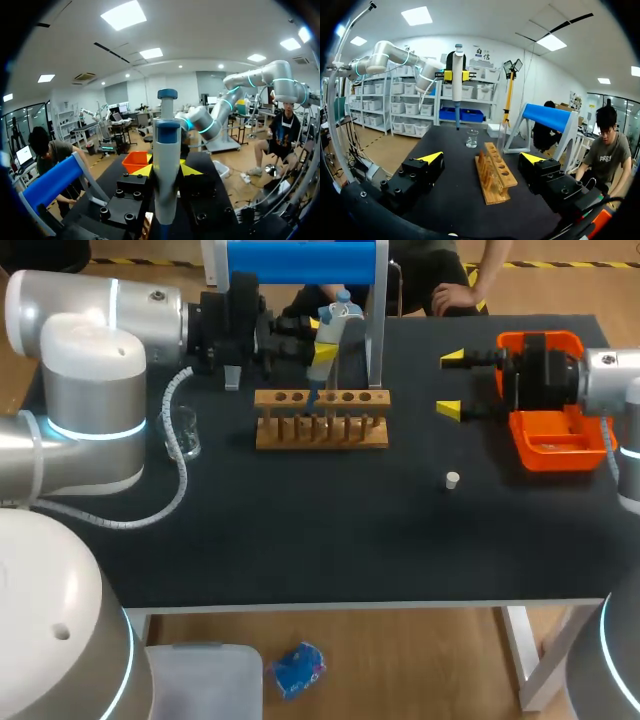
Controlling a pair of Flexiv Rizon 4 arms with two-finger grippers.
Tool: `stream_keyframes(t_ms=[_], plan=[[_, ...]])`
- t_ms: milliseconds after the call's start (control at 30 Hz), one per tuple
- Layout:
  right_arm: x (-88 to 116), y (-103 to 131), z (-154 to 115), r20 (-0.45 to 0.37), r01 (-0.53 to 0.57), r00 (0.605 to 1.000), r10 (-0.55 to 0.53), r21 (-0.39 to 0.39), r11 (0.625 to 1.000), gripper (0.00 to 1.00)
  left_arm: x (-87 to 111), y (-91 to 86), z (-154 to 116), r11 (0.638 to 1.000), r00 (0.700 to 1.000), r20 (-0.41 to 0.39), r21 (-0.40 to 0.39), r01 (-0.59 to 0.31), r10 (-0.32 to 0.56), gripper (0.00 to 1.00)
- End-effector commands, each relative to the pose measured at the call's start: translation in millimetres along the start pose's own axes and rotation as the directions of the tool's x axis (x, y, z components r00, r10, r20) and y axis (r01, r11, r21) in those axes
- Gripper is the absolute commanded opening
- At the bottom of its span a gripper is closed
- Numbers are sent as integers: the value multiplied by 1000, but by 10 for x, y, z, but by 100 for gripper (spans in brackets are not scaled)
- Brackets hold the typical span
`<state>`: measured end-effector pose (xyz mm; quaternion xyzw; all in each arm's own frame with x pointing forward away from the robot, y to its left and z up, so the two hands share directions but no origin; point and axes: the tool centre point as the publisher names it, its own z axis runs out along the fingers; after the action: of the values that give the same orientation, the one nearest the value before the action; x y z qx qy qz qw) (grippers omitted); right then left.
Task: Invert the test tube, pick up the pipette, mount the tip to pipette, aspirate from beaker and dispense into the tube, eject the tip, return the pipette, and cap with the stopper.
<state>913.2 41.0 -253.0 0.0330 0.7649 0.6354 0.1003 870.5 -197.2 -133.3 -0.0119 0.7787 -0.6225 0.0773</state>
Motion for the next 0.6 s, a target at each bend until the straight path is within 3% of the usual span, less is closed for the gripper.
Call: stream_keyframes(t_ms=[33, 600], plan=[[0, 2, -9, -2, 0, 1000, 0, 1, 1000, 100, -2, -7, -7, 1000, 1000, -1, -1, 0, 0, 0], [-718, 315, 544, 115, -33, 993, 27, 52, 998, 100, -834, -33, -377, 999, 990, 136, -49, -18, 24, 0]])
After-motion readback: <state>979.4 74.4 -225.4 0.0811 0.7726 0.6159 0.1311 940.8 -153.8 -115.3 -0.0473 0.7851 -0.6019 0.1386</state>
